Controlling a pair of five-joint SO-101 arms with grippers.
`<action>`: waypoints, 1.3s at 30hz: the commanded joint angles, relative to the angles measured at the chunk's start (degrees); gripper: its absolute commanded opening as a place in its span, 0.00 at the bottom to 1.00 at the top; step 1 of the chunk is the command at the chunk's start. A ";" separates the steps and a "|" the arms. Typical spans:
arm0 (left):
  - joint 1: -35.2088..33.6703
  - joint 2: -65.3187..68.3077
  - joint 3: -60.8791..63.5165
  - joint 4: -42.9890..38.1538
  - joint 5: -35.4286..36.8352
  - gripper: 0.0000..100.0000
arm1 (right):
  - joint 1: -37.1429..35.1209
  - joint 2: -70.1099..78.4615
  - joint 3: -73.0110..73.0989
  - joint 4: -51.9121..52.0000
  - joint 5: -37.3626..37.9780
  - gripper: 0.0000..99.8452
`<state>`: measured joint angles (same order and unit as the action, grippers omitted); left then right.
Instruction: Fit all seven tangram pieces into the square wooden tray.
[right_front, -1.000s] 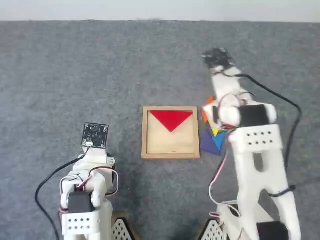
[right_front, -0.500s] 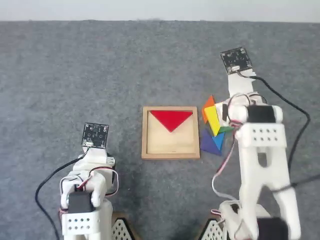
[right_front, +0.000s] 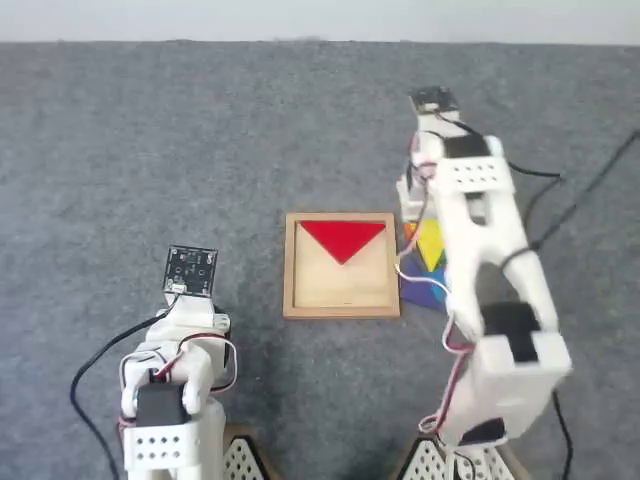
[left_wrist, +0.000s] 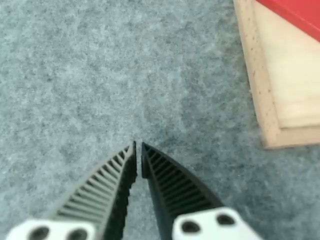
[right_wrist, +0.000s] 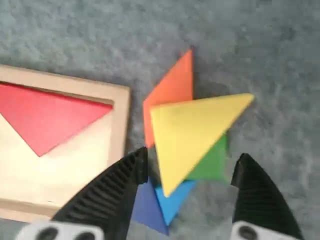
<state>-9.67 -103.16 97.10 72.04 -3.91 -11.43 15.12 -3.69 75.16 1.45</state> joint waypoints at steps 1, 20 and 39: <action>0.35 -0.97 -0.57 0.18 -0.09 0.02 | -1.63 2.86 -10.02 2.33 -4.04 0.29; 0.35 -0.97 -0.57 0.18 -0.09 0.02 | -1.27 7.87 -13.63 1.45 4.40 0.29; 0.35 -0.97 -0.57 0.18 -0.09 0.02 | 1.80 13.85 -13.63 -1.80 -3.08 0.31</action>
<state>-9.67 -103.16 97.10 72.04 -3.91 -10.46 31.38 -13.89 72.26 -1.89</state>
